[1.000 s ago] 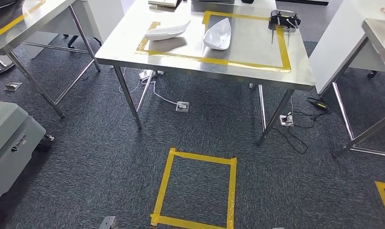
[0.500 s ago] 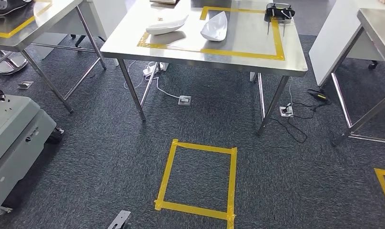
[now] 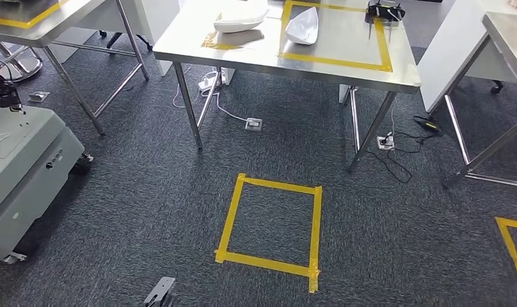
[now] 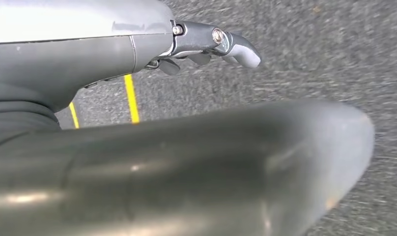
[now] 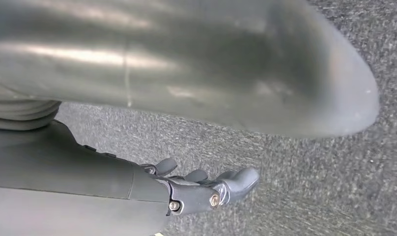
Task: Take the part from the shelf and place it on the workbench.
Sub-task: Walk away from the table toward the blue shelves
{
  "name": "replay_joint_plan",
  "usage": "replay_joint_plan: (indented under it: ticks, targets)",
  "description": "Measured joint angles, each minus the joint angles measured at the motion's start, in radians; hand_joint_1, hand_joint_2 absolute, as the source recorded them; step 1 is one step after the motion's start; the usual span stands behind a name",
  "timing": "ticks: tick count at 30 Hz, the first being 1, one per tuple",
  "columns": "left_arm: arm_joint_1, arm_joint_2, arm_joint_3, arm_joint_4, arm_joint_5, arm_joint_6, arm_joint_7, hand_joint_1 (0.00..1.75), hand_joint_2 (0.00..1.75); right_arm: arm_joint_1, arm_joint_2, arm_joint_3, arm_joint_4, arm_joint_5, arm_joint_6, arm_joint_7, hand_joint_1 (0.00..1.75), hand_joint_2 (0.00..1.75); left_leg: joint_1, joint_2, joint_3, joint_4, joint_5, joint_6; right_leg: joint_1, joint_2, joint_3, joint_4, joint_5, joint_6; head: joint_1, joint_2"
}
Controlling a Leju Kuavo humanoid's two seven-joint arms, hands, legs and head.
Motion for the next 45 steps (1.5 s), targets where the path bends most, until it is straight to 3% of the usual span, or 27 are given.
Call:
replay_joint_plan:
  ticks: [1,2,4,6,7,9,10,12,14,15,16,18,20,22,25,27,30,31,32,33,36,37,39,40,42,43,45]
  targets:
    - [0.001,0.0,0.0,0.0,0.002,0.004,0.001,0.0,0.0,-0.005,0.0,0.0,0.0,0.001,0.0,0.0,0.0,0.0,-0.002,0.001,-0.015,0.001,0.011,0.001,0.002,0.0,0.011,0.017,0.005,-0.003,0.0,0.0]
    - [0.002,0.0,0.0,0.001,0.006,0.008,0.002,0.0,0.0,-0.009,0.001,0.001,0.0,0.003,0.0,0.001,0.0,0.0,-0.004,0.001,-0.029,0.003,0.021,0.0,0.005,0.001,0.041,-0.004,0.028,-0.009,0.0,0.0]
    - [0.005,-0.001,0.002,0.001,0.015,0.015,0.001,0.0,0.0,-0.018,0.001,0.002,0.0,0.006,0.0,0.005,0.0,0.0,-0.007,0.0,-0.05,0.004,0.039,-0.002,0.014,0.005,0.139,-0.13,0.067,-0.028,0.0,0.0]
    - [0.008,-0.004,0.004,0.001,0.022,0.023,0.001,0.0,0.0,-0.027,0.001,0.002,0.0,0.011,-0.002,0.014,0.0,0.0,-0.006,0.0,-0.061,0.002,0.057,-0.01,0.024,0.008,0.22,-0.258,0.065,-0.043,-0.001,0.0]
    - [0.01,-0.005,0.006,0.002,0.027,0.026,0.001,0.0,0.0,-0.03,0.001,0.003,0.0,0.014,-0.003,0.019,0.0,0.0,-0.004,0.001,-0.064,-0.002,0.067,-0.016,0.029,0.009,0.235,-0.29,0.058,-0.048,0.0,0.0]
    - [0.017,-0.007,0.009,0.002,0.032,0.031,0.001,0.0,0.0,-0.031,0.001,0.003,0.0,0.017,-0.004,0.024,0.0,0.0,0.0,0.0,-0.066,-0.009,0.083,-0.029,0.03,0.008,0.233,-0.307,0.073,-0.053,0.002,0.0]
    - [0.022,-0.008,0.011,0.002,0.034,0.033,0.001,0.0,0.0,-0.032,0.002,0.004,0.0,0.016,-0.005,0.023,0.0,0.0,0.0,-0.001,-0.071,-0.006,0.075,-0.035,0.027,0.006,0.228,-0.315,0.084,-0.056,0.002,0.0]
    - [0.028,-0.007,0.015,0.003,0.034,0.033,0.001,0.0,0.0,-0.034,0.003,0.004,0.0,0.013,-0.004,0.014,0.0,0.0,0.0,-0.003,-0.09,0.052,0.005,-0.046,0.019,0.001,0.21,-0.325,0.109,-0.062,0.0,0.0]
    - [0.031,-0.007,0.018,0.003,0.033,0.033,0.001,0.0,0.0,-0.036,0.003,0.004,0.0,0.01,-0.002,0.002,0.0,0.0,0.003,-0.005,-0.116,0.171,-0.09,-0.057,0.018,-0.002,0.18,-0.319,0.128,-0.065,-0.002,0.0]
    - [0.031,-0.007,0.019,0.003,0.032,0.033,0.001,0.0,0.0,-0.036,0.004,0.004,0.0,0.009,-0.001,-0.002,0.0,0.0,0.005,-0.004,-0.124,0.228,-0.111,-0.062,0.018,-0.004,0.164,-0.313,0.137,-0.063,-0.002,0.0]
    - [0.031,-0.007,0.019,0.003,0.031,0.033,0.001,0.0,0.0,-0.036,0.004,0.004,0.0,0.008,0.001,-0.004,0.0,0.0,0.007,-0.004,-0.121,0.264,-0.107,-0.067,0.016,-0.006,0.147,-0.307,0.146,-0.061,-0.002,0.0]
    - [0.031,-0.007,0.019,0.002,0.028,0.028,-0.004,0.0,0.0,-0.036,0.005,0.005,0.0,0.01,0.005,-0.004,0.0,0.0,0.012,-0.004,-0.069,0.24,-0.053,-0.075,0.011,-0.008,0.111,-0.289,0.162,-0.052,-0.002,0.0]
    - [0.028,-0.008,0.019,0.001,0.026,0.015,-0.011,0.0,0.0,-0.037,0.004,0.008,-0.001,0.018,0.011,0.003,0.0,0.0,0.015,0.003,0.027,0.113,-0.049,-0.081,0.009,-0.011,0.078,-0.268,0.172,-0.04,-0.004,0.0]
    - [0.024,-0.01,0.019,0.001,0.022,0.002,-0.014,0.0,0.0,-0.037,0.004,0.013,-0.001,0.028,0.014,0.011,0.0,0.0,0.012,0.01,0.082,0.019,-0.089,-0.067,0.011,-0.016,0.064,-0.254,0.181,-0.029,-0.004,0.0]
    - [0.024,-0.01,0.019,0.002,0.012,-0.01,-0.012,0.0,0.0,-0.035,0.005,0.019,-0.001,0.035,0.015,0.021,0.0,0.0,0.006,0.004,0.074,0.003,-0.083,-0.026,0.006,-0.021,0.059,-0.249,0.19,-0.011,-0.003,0.0]
    - [0.025,-0.009,0.019,0.002,0.007,-0.016,-0.009,0.0,0.0,-0.033,0.006,0.02,-0.001,0.032,0.015,0.022,0.0,0.0,0.006,-0.004,0.062,0.001,-0.066,-0.008,0.002,-0.013,0.036,-0.191,0.139,0.0,-0.003,0.0]
    - [0.026,-0.01,0.019,0.002,-0.001,-0.021,-0.007,0.0,0.0,-0.029,0.006,0.02,-0.001,0.026,0.012,0.02,0.0,0.0,0.004,-0.022,0.035,0.003,-0.04,-0.001,0.002,0.0,-0.027,-0.007,0.024,0.005,-0.002,0.0]
    - [0.028,-0.01,0.019,0.002,-0.004,-0.021,-0.006,0.0,0.0,-0.027,0.006,0.02,-0.001,0.024,0.011,0.02,0.0,0.0,0.004,-0.031,0.024,0.004,-0.032,-0.003,0.002,0.002,-0.028,0.021,0.014,0.003,-0.002,0.0]
    - [0.029,-0.01,0.019,0.002,-0.007,-0.021,-0.005,0.0,0.0,-0.024,0.006,0.02,-0.001,0.022,0.01,0.02,0.0,0.0,0.004,-0.041,0.016,0.004,-0.025,-0.005,0.002,0.004,-0.009,0.01,0.022,0.001,-0.002,0.0]
    - [0.029,-0.01,0.019,0.002,-0.011,-0.021,-0.005,0.0,0.0,-0.022,0.006,0.02,-0.001,0.021,0.009,0.02,0.0,0.0,0.003,-0.051,0.01,0.004,-0.02,-0.008,0.002,0.009,0.029,-0.039,0.045,-0.003,-0.002,0.0]
    - [0.025,-0.014,0.019,0.002,-0.019,-0.021,-0.006,0.0,0.0,-0.02,0.005,0.02,-0.001,0.02,0.008,0.018,0.0,0.0,0.004,-0.079,-0.002,0.005,-0.006,-0.021,0.003,0.066,0.153,-0.237,0.096,-0.019,-0.002,0.0]
    - [0.023,-0.015,0.019,0.002,-0.02,-0.022,-0.007,0.0,0.0,-0.02,0.004,0.02,-0.001,0.02,0.007,0.018,0.0,0.0,0.006,-0.087,-0.006,0.005,-0.001,-0.027,0.004,0.078,0.168,-0.267,0.097,-0.021,-0.002,0.0]
    - [0.021,-0.016,0.019,0.002,-0.02,-0.022,-0.008,0.0,0.0,-0.019,0.003,0.02,-0.001,0.021,0.007,0.017,0.0,0.0,0.009,-0.105,-0.015,0.001,0.008,-0.042,0.007,0.066,0.17,-0.277,0.099,-0.024,-0.002,0.0]
    - [0.022,-0.016,0.019,0.002,-0.019,-0.022,-0.008,0.0,0.0,-0.019,0.004,0.02,-0.001,0.021,0.007,0.018,0.0,0.0,0.01,-0.101,-0.02,0.003,0.009,-0.047,0.006,0.054,0.171,-0.282,0.104,-0.028,-0.002,0.0]
    - [0.021,-0.016,0.019,0.002,-0.018,-0.022,-0.01,0.0,0.0,-0.02,0.004,0.02,-0.001,0.024,0.006,0.02,0.0,0.0,0.008,-0.064,-0.044,0.045,-0.022,-0.054,0.002,0.028,0.172,-0.295,0.114,-0.039,-0.006,0.0]
    - [0.019,-0.016,0.019,0.002,-0.017,-0.022,-0.01,0.0,0.0,-0.019,0.004,0.02,-0.001,0.025,0.006,0.021,0.0,0.0,0.007,-0.04,-0.065,0.096,-0.055,-0.056,0.002,0.014,0.171,-0.297,0.117,-0.042,-0.008,0.0]
    - [0.015,-0.016,0.019,0.002,-0.017,-0.022,-0.011,0.0,0.0,-0.018,0.004,0.02,-0.001,0.027,0.007,0.024,0.0,0.0,0.008,-0.017,-0.116,0.218,-0.119,-0.063,0.003,-0.015,0.162,-0.294,0.12,-0.046,-0.011,0.0]
